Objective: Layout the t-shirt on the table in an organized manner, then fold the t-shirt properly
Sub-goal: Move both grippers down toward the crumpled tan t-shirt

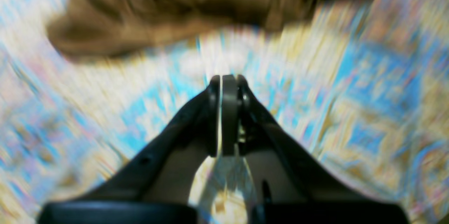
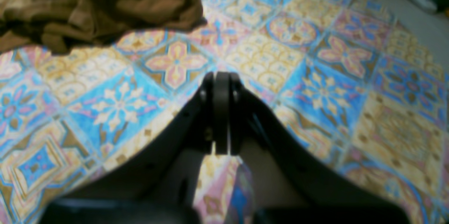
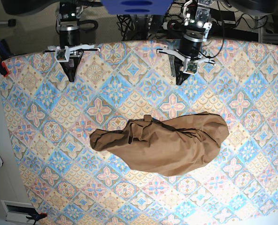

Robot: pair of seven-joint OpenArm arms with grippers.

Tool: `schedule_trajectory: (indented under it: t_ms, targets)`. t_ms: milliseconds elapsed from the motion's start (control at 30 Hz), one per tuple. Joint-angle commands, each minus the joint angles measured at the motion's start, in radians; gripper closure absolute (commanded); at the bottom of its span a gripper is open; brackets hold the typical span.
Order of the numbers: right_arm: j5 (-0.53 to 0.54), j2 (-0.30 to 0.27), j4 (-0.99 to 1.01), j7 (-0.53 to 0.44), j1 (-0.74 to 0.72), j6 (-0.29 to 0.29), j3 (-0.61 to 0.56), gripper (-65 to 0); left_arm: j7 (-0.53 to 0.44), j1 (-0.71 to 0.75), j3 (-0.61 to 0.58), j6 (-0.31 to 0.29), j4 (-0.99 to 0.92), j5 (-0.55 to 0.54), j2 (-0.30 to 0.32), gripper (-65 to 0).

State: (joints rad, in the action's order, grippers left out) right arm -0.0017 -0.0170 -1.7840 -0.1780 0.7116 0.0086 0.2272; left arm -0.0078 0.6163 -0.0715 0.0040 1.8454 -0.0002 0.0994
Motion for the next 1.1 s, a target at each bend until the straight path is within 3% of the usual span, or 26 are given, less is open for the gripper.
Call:
schedule_trajectory:
  t_ms: [0,233,567,733,1067]
  targets:
    - [0.002,-0.001,-0.009,-0.007,0.007,0.001,0.002,-0.5,-0.037,-0.014,-0.001,0.001,-0.011,-0.005,0.000,0.0]
    - [0.002,-0.001,0.036,0.085,0.006,0.001,0.004,-0.5,-0.041,-0.103,-0.004,0.001,-0.195,-0.005,-0.002,0.0]
    - [0.002,-0.002,0.085,0.085,-0.046,0.001,-0.024,-0.5,-0.041,-0.171,-0.001,0.001,-0.370,-0.005,-0.002,0.0]
    - [0.002,-0.042,0.086,0.087,-0.051,0.001,-0.041,-0.5,-0.042,-0.151,0.000,0.001,-0.378,-0.007,-0.002,0.0]
    - [0.002,-0.044,0.085,0.087,-0.053,0.001,-0.068,-0.5,-0.044,-0.140,0.000,0.001,-0.355,-0.008,-0.002,0.0]
